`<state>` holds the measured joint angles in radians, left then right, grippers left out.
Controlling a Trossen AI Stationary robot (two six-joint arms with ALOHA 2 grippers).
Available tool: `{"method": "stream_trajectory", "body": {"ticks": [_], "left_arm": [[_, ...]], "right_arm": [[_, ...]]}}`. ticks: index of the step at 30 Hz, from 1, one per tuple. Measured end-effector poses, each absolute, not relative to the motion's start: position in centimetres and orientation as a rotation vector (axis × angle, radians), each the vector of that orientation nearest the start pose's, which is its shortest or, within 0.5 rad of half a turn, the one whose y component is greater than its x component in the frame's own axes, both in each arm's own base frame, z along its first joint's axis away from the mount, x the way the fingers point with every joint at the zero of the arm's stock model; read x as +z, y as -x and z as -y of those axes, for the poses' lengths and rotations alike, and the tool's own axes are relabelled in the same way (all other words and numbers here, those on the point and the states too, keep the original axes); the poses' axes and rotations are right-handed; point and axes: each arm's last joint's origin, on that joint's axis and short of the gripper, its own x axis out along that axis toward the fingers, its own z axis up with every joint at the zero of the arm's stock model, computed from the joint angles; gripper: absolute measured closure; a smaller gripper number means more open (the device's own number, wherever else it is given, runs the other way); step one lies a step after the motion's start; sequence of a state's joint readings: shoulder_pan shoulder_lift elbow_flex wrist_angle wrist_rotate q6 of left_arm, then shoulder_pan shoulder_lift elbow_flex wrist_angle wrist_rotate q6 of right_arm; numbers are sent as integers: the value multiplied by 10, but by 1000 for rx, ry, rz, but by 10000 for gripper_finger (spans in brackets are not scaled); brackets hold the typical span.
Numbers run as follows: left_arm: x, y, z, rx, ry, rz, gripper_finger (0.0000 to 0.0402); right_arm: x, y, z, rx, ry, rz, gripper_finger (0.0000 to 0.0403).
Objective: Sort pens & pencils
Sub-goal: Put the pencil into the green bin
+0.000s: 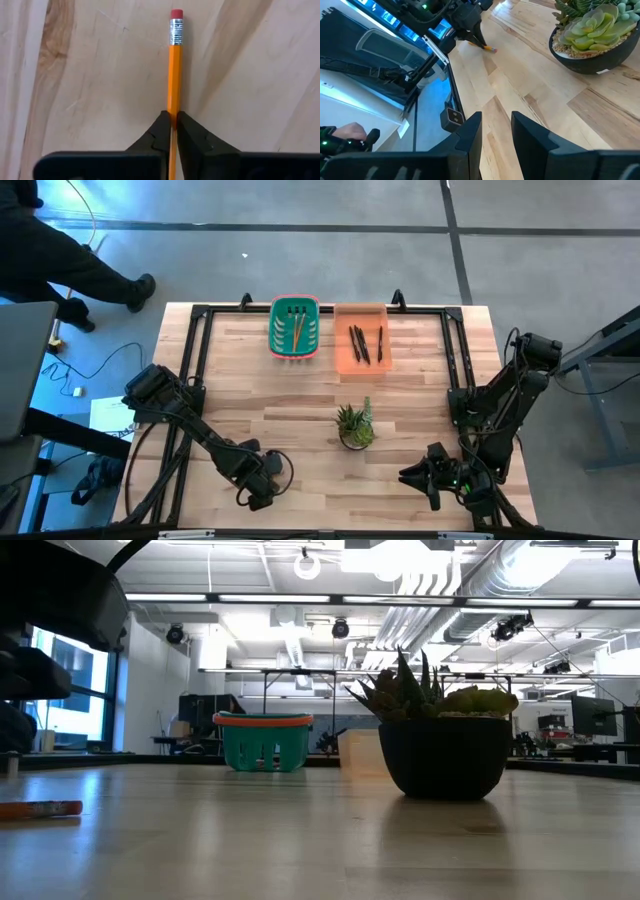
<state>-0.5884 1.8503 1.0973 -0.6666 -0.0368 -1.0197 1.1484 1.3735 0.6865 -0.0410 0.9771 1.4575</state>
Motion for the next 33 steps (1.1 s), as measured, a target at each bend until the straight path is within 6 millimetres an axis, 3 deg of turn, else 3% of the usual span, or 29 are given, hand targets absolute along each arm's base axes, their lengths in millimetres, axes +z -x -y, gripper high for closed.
{"method": "stream_trajectory", "body": {"ticks": [16, 33], "left_arm": [[143, -271, 171, 325, 391, -1437, 401], [175, -280, 152, 387, 427, -1254, 401]], "right_arm": [[197, -127, -225, -120, -789, -382, 306], [196, -127, -225, -122, -788, -383, 306]]}}
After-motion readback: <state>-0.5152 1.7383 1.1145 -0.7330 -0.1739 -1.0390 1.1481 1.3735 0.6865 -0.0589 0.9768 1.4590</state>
